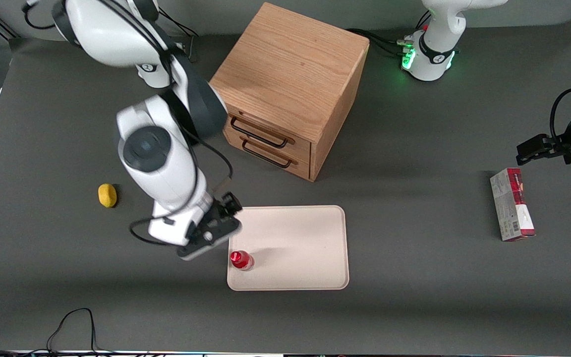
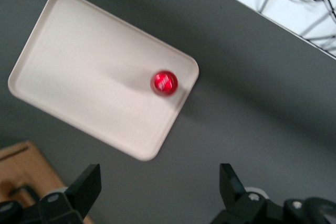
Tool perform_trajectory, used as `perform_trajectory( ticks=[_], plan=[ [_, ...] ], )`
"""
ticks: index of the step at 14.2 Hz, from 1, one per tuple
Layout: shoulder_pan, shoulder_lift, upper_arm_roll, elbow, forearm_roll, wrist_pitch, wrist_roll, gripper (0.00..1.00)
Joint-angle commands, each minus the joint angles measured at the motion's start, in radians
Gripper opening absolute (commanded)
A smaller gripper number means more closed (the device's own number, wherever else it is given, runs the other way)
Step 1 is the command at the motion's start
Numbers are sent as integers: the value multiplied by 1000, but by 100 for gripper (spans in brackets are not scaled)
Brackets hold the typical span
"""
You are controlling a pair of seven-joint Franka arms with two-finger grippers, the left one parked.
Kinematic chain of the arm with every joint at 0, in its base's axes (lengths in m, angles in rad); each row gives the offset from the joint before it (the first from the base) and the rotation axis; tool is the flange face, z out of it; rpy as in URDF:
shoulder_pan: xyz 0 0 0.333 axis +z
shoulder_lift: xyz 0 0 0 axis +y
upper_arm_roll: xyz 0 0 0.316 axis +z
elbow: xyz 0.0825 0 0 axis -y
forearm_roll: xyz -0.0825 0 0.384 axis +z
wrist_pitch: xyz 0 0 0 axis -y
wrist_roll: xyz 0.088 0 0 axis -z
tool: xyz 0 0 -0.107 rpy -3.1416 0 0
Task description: Place coke bottle on tray
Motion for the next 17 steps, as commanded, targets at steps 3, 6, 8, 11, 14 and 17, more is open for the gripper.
perform_trajectory(
  ticks=[3,6,8,11,14,17],
  plan=[
    [-1,-199,-117,-168,-9,-112,-8,100],
    [-141,-364,-116,-369,15,-86,-8,100],
    [-211,-449,-116,-472,40,-43,-4,100],
    [-291,-556,-114,-605,38,18,2,100],
    [-344,-602,-114,-652,37,20,-1,100],
    [-366,-630,-114,-678,35,9,-8,100]
  ],
)
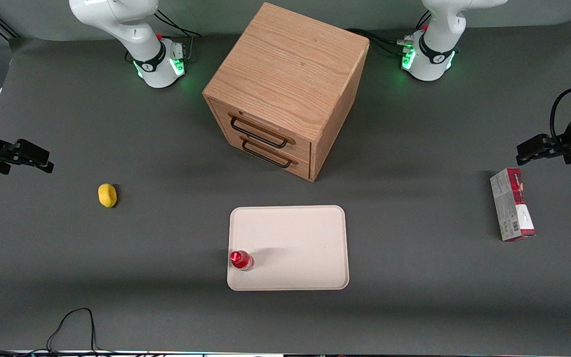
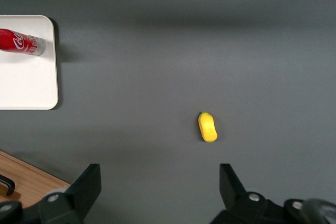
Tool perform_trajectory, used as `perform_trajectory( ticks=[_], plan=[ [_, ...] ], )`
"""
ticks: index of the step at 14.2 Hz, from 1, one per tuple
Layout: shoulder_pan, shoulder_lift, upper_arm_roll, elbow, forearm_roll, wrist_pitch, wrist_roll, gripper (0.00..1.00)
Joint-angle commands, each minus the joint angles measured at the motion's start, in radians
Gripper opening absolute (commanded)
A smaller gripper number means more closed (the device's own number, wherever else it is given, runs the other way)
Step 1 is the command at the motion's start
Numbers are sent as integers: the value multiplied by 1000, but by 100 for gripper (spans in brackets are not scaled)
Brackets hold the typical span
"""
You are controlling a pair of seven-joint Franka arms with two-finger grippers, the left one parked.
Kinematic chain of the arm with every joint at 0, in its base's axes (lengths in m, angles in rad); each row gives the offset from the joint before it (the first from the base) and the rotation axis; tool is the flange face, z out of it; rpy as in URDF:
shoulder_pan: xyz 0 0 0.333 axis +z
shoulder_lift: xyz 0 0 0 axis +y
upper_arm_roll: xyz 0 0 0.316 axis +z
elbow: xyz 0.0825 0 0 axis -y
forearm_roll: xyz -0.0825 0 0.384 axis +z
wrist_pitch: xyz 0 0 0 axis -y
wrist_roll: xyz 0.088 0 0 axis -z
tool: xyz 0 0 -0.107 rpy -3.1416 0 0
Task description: Place coke bottle on tray
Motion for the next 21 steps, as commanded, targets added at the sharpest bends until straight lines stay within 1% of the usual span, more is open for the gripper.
perform_trajectory(
  ticks=[1,11,21],
  plan=[
    [-12,-44,13,-55,8,15,0,100],
    [-5,-38,1,-45,-2,-6,9,100],
    [-10,-36,0,-46,9,-12,-3,100]
  ],
)
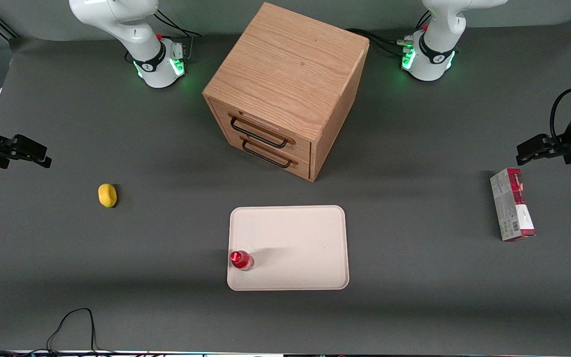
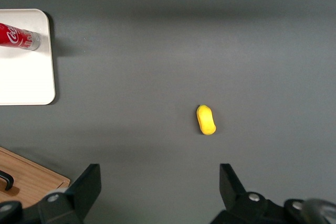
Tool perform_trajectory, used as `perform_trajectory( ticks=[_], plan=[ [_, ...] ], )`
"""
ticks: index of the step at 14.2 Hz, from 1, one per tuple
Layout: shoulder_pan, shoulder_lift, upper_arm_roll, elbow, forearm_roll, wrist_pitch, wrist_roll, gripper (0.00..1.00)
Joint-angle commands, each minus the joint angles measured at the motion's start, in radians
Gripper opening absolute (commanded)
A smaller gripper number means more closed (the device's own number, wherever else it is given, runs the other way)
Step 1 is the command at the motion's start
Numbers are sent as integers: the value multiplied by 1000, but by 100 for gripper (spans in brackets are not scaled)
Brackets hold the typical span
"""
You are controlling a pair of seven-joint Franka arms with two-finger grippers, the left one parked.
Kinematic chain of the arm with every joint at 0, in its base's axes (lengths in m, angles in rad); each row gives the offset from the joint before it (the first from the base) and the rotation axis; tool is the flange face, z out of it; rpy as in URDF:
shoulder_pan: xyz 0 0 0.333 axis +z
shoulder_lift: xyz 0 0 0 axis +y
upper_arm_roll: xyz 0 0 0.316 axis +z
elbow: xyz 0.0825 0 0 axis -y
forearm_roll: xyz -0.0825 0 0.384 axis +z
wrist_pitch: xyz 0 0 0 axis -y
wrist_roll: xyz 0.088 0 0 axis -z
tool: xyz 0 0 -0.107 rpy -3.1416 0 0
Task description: Place coke bottle on tray
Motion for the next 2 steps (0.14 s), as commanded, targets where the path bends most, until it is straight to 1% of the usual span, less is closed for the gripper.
perform_trajectory(
  ticks=[1,2],
  plan=[
    [-4,-21,1,-19,9,-20,-4,100],
    [-3,-21,2,-19,9,-23,-4,100]
  ],
)
